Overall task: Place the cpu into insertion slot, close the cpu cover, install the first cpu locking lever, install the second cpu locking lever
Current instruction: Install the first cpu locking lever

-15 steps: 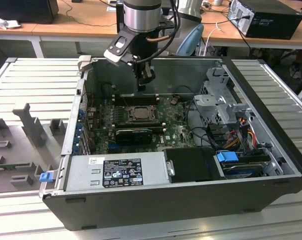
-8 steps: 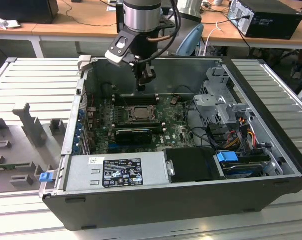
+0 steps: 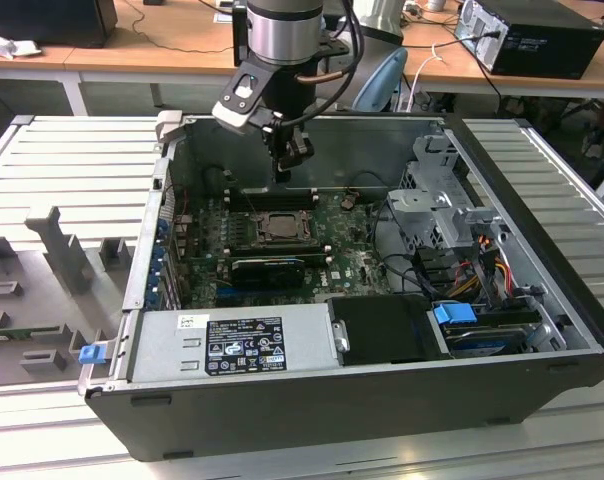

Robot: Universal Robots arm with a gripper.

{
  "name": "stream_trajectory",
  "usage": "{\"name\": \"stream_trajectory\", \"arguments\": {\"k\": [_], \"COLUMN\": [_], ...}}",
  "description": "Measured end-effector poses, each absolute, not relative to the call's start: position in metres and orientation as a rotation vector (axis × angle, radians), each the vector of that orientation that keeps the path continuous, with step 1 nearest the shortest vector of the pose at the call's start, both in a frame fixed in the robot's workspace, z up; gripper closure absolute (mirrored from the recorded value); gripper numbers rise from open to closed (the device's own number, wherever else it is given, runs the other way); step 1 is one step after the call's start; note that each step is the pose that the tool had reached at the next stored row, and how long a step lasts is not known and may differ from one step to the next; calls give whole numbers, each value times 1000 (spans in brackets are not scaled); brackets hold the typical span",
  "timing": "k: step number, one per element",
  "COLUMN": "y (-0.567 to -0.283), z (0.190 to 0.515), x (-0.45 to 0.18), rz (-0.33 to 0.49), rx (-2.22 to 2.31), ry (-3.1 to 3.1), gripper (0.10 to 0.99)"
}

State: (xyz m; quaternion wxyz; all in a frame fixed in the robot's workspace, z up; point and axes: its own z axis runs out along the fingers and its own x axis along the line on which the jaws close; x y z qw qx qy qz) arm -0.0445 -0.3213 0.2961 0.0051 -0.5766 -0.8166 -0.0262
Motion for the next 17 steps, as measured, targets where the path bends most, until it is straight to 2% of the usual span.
{"name": "stream_trajectory", "arguments": {"k": [17], "y": [-321], "z": [296], "x": [-45], "rz": [-79], "rx": [-1456], "ry": [-2764], "gripper": [980]}}
